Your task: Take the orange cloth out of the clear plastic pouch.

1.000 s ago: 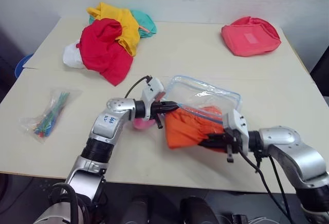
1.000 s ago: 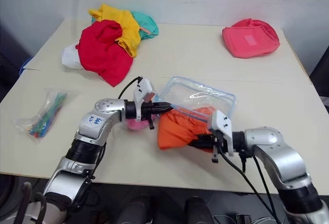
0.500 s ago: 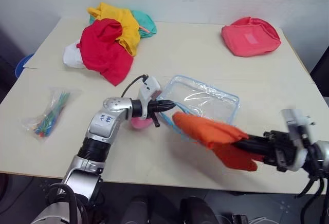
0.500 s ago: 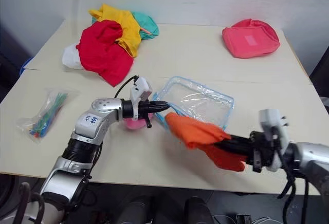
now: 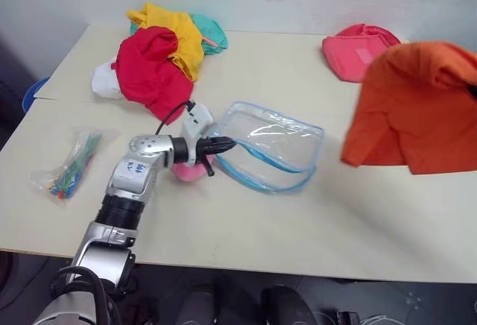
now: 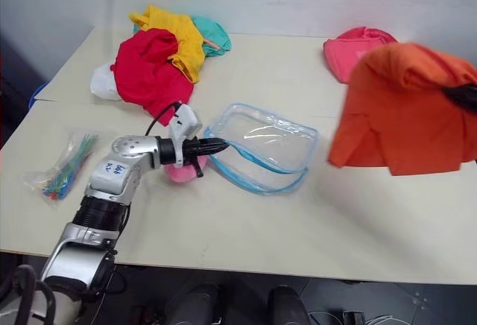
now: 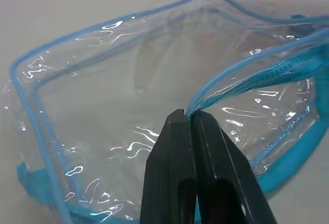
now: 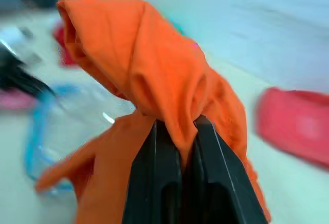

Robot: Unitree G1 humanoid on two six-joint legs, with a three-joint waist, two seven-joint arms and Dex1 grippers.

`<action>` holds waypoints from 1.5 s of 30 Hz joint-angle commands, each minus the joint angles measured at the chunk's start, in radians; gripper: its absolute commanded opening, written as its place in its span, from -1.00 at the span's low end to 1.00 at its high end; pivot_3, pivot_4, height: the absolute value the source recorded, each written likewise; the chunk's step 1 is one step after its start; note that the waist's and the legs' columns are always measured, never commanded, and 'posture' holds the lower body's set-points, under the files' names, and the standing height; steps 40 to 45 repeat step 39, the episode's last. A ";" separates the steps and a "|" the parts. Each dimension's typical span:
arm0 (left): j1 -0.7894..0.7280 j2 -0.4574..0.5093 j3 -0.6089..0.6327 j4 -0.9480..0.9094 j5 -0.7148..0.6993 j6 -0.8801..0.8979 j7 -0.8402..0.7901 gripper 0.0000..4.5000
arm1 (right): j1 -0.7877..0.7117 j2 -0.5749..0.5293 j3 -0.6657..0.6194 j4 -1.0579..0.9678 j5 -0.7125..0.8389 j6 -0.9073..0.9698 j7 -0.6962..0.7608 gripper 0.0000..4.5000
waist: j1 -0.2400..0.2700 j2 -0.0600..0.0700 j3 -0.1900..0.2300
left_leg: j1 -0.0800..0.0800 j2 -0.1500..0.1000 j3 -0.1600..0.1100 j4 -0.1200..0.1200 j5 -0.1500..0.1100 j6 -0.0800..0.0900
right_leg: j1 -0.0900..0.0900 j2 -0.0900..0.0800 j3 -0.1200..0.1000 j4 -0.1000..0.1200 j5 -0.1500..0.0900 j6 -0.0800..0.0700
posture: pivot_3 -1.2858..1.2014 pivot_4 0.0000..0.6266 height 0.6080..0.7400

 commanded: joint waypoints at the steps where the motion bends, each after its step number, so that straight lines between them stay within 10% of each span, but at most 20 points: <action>1: 0.007 0.012 0.020 -0.026 -0.001 -0.029 -0.009 -1.00 | -0.064 0.008 0.064 0.095 -0.119 -0.218 0.067 -0.99 | -0.001 0.000 0.000 | 0.000 0.000 0.001 0.001 0.000 0.000 | 0.000 -0.001 0.000 0.000 0.000 0.000 | 0.03 -0.52 1.00; 10: 0.042 0.016 0.005 -0.067 0.005 -0.075 -0.030 -1.00 | 0.112 0.152 0.247 0.209 -0.356 -0.641 0.172 -0.99 | 0.002 0.000 0.000 | 0.000 0.001 0.001 0.002 0.000 0.000 | 0.000 0.000 -0.001 0.001 0.000 0.000 | 0.03 -0.52 1.00; 12: 0.056 0.021 0.007 -0.084 -0.002 -0.081 -0.043 -1.00 | 0.159 0.186 0.250 0.252 -0.351 -0.632 0.168 -0.72 | 0.001 0.000 0.000 | 0.000 0.000 0.001 0.002 0.000 0.000 | -0.001 -0.001 -0.001 0.002 0.000 0.000 | 0.03 -0.52 1.00; 24: 0.201 0.202 0.276 -0.284 -0.366 0.111 -0.279 0.60 | 0.429 0.274 -0.038 -0.205 0.078 -0.262 0.168 0.99 | -0.006 0.001 0.000 | 0.003 0.003 0.001 0.000 0.000 0.000 | 0.003 0.001 0.001 0.000 0.000 0.000 | 0.03 -0.52 1.00; 28: 0.338 0.293 0.300 -0.276 -0.261 -0.051 -0.308 0.84 | 0.415 0.280 0.047 -0.348 0.141 -0.107 0.125 1.00 | -0.003 0.001 0.000 | 0.006 0.002 0.000 0.000 0.000 -0.001 | 0.005 0.000 0.001 -0.004 0.000 0.000 | 0.03 -0.52 1.00; 36: 0.680 0.356 0.369 -0.193 -0.111 -0.454 -0.330 0.84 | 0.315 0.488 0.436 -0.312 -0.231 -0.424 0.111 1.00 | 0.002 0.000 -0.001 | 0.004 0.000 -0.001 0.000 -0.001 0.000 | 0.003 -0.002 0.001 -0.005 0.000 0.000 | 0.03 -0.52 1.00; 45: 0.764 0.334 0.413 -0.227 -0.108 -0.500 -0.275 0.84 | 0.299 0.547 0.457 -0.283 -0.263 -0.469 0.063 1.00 | 0.001 0.000 -0.001 | 0.004 0.000 -0.002 0.000 -0.002 0.001 | 0.003 -0.004 0.001 -0.004 0.000 0.000 | 0.03 -0.52 1.00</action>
